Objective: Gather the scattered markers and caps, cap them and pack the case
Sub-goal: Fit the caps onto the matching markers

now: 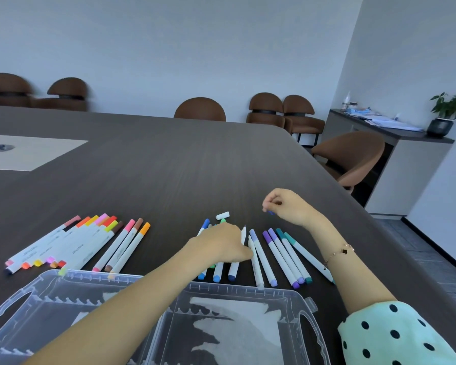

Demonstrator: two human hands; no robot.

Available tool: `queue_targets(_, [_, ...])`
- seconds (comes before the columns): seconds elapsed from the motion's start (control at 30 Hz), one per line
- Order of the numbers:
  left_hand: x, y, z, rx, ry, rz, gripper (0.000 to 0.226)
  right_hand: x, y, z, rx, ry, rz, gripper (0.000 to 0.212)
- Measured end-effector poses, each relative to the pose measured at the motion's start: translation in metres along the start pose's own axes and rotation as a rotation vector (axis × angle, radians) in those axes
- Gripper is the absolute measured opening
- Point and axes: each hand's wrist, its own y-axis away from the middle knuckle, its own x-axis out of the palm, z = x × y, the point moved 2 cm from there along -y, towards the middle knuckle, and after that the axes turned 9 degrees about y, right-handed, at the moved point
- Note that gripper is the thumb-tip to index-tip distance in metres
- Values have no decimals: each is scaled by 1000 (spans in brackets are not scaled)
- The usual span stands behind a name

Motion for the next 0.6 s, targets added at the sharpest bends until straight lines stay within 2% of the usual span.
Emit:
queue_targets(0.1, [-4, 0, 13, 59, 206, -23, 42, 2, 2, 17, 33, -354, 13, 14])
queue_targets(0.23, [-7, 3, 21, 89, 308, -72, 37, 13, 5, 31, 70, -593, 70, 23])
queue_targets(0.6, [-11, 9, 23, 110, 402, -165, 37, 22, 13, 48, 68, -576, 198, 20])
